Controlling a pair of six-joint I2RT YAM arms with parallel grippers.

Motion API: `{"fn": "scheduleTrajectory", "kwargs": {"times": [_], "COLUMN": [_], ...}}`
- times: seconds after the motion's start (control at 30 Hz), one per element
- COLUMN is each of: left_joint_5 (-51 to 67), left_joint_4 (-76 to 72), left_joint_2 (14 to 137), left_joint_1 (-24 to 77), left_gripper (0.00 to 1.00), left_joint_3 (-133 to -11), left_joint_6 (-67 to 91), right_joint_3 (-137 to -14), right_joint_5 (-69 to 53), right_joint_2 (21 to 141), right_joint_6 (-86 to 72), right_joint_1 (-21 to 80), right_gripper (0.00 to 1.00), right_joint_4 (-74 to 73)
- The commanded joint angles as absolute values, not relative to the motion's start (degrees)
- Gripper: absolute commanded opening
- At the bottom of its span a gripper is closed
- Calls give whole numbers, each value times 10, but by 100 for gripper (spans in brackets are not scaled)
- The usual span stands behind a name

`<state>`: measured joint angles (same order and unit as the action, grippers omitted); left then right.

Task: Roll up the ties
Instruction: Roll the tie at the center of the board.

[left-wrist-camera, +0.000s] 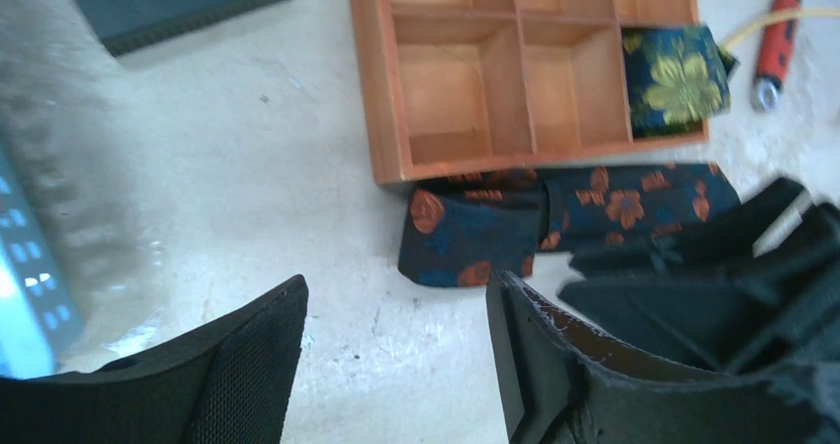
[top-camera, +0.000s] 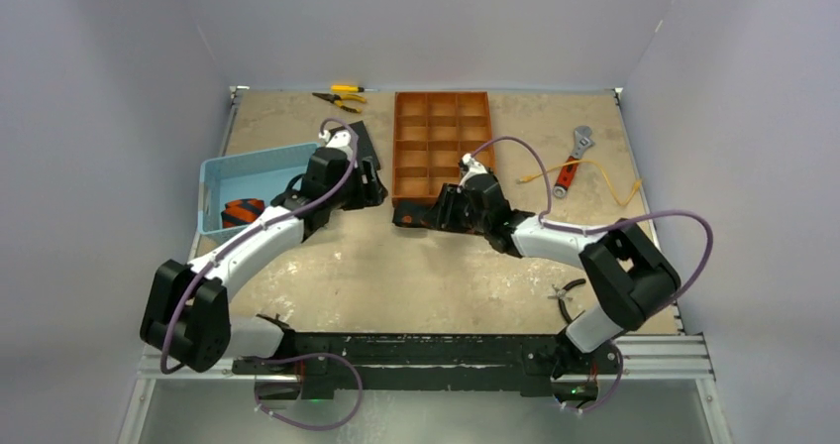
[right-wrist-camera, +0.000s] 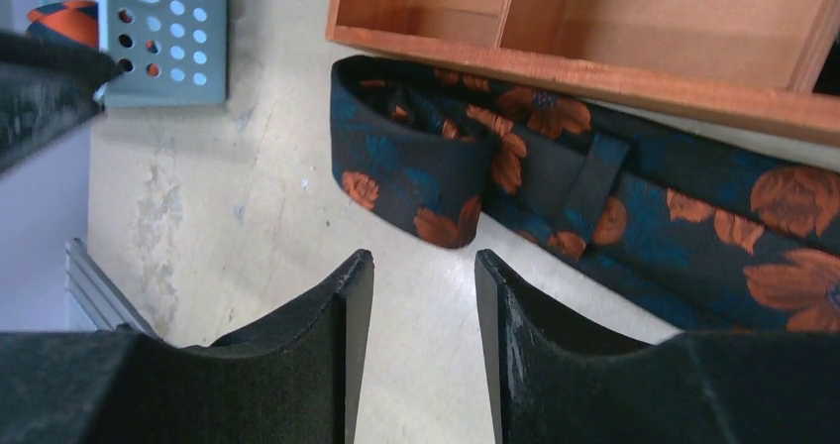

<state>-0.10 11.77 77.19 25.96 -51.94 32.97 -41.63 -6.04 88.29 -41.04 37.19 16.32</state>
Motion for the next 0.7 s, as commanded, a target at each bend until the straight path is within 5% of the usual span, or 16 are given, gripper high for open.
{"fn": "scheduleTrajectory", "kwargs": {"times": [0.0, 0.13, 0.67], "left_joint_5": [113, 160, 278], "left_joint_4": [-39, -45, -60], "left_joint_2": [730, 749, 900], "left_joint_1": [250, 240, 203], "left_gripper": [67, 73, 73], "left_joint_3": [-448, -447, -483], "left_joint_6": [283, 258, 269], "right_joint_3": [-470, -500, -486], "right_joint_5": [-61, -47, -26], "right_joint_2": [918, 951, 1002], "right_joint_6": [-405, -399, -430], "right_joint_1": [374, 374, 347], "right_gripper": [45, 44, 37], "right_joint_4": [167, 149, 141]}}
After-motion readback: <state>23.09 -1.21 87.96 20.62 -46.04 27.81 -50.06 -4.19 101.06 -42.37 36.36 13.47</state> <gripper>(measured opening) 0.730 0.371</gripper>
